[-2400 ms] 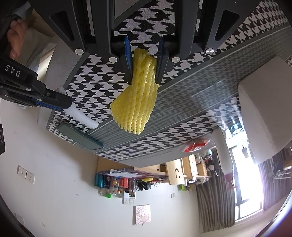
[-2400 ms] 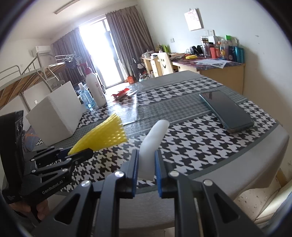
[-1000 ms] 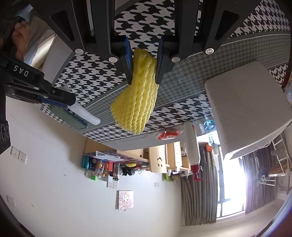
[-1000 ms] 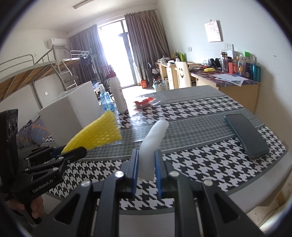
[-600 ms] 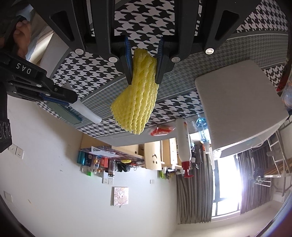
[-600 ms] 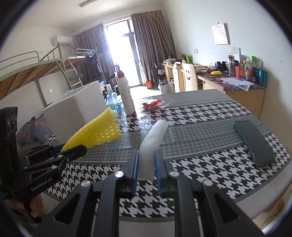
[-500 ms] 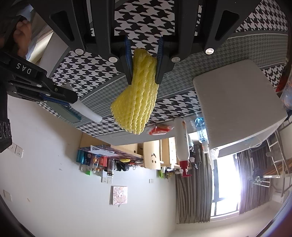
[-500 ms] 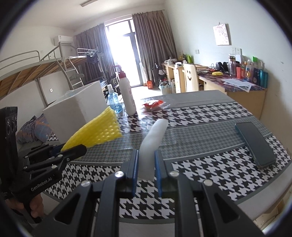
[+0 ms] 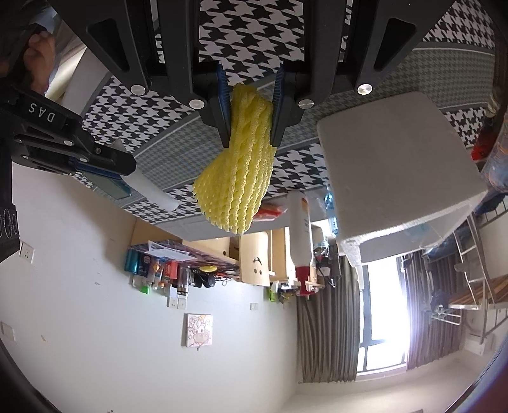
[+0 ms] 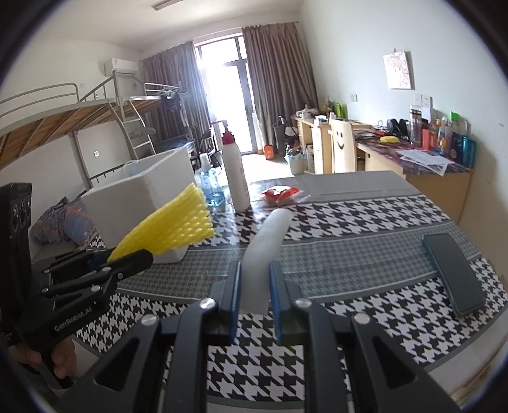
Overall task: Organize soft objects
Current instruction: 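Lift the yellow mesh sleeve with the left tool while the right tool lifts the white roller, then carry both items over the white foam box with both tools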
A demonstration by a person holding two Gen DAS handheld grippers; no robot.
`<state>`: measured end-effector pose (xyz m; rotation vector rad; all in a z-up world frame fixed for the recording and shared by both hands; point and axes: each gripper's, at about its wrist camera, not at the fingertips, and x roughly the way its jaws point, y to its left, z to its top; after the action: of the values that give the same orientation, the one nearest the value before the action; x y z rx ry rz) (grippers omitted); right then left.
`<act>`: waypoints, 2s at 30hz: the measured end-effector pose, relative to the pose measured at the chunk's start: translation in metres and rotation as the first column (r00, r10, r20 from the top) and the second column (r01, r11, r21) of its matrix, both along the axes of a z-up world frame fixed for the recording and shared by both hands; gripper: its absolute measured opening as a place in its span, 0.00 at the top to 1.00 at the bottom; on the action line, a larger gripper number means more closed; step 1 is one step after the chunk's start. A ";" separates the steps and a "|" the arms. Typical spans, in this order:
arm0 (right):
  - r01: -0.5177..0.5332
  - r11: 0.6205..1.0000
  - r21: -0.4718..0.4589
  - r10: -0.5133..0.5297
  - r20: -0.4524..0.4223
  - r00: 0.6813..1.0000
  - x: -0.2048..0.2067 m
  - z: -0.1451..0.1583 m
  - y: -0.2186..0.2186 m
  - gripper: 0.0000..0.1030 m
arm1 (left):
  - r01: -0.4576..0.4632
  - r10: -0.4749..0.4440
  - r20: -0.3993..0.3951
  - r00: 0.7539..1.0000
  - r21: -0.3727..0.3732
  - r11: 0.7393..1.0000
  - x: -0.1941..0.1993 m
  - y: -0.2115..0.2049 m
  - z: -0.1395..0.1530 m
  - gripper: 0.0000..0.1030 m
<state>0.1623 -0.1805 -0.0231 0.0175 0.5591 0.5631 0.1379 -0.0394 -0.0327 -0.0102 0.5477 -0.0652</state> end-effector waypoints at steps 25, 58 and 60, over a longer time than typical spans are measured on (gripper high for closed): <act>-0.075 0.997 0.025 0.073 0.056 0.996 0.010 0.024 0.028 0.80 | -0.060 0.059 0.061 0.996 0.017 0.998 0.000 0.021 0.023 0.77; -0.132 0.991 0.033 0.129 0.094 0.987 0.030 0.048 0.061 0.80 | -0.158 0.156 0.122 0.980 0.008 0.987 0.016 0.053 0.052 0.77; -0.139 0.990 0.036 0.135 0.095 0.986 0.031 0.050 0.064 0.80 | -0.174 0.172 0.121 0.978 0.006 0.985 0.018 0.057 0.053 0.77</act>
<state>0.1936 -0.1166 0.0268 -0.0069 0.4600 0.7061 0.1562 0.0175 0.0205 -0.0373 0.4253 0.1082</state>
